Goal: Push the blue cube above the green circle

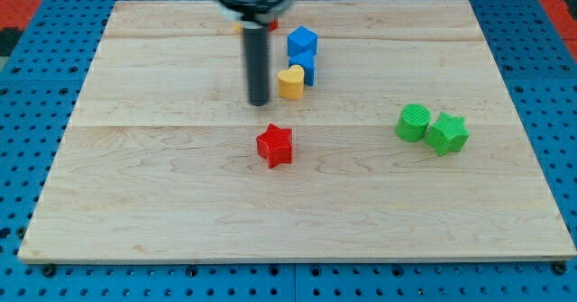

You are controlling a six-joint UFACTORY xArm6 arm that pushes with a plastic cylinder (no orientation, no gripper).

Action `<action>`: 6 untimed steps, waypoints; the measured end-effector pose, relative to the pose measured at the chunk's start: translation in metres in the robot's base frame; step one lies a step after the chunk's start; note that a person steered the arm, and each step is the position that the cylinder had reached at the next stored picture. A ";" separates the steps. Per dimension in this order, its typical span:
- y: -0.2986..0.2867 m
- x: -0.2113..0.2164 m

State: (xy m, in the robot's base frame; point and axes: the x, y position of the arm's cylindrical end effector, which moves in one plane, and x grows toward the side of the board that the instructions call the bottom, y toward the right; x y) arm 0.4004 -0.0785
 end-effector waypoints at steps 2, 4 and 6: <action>0.037 -0.100; 0.128 -0.117; 0.221 -0.036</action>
